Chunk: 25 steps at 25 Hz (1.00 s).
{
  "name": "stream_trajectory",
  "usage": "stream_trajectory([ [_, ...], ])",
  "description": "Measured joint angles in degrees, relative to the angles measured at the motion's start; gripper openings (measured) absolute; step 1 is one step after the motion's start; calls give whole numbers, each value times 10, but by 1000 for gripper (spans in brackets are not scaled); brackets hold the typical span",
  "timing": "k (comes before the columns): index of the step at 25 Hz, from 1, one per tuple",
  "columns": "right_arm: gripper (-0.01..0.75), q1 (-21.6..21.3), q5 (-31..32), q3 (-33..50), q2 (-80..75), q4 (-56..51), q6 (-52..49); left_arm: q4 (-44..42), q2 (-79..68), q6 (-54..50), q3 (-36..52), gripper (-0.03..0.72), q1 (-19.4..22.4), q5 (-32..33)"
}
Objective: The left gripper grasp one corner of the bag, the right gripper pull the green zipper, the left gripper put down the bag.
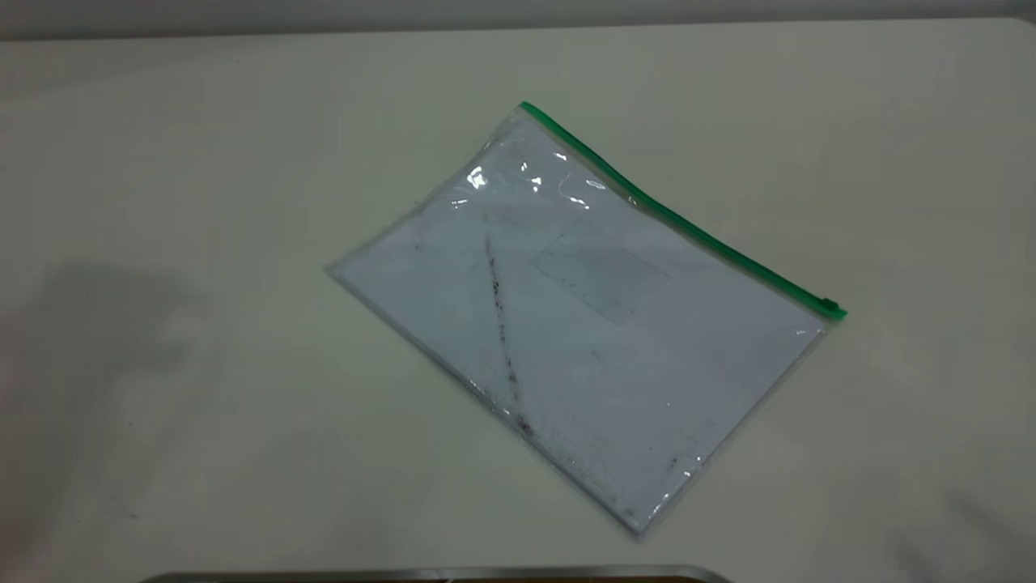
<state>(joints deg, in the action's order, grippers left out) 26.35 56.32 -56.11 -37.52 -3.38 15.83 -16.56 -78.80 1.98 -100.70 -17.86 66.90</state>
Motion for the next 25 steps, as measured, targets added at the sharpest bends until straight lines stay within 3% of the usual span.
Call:
stream_trajectory([
  [5, 479, 0, 44, 59, 104, -49, 5, 28, 60, -20, 60, 563, 0, 0],
  [10, 479, 0, 81, 129, 202, -72, 5, 80, 165, -20, 197, 563, 0, 0],
  [17, 479, 0, 84, 230, 311, -61, 5, 88, 304, -20, 413, 563, 0, 0],
  [25, 477, 0, 86, 283, 352, -50, -16, 112, 470, -15, 556, 563, 0, 0],
])
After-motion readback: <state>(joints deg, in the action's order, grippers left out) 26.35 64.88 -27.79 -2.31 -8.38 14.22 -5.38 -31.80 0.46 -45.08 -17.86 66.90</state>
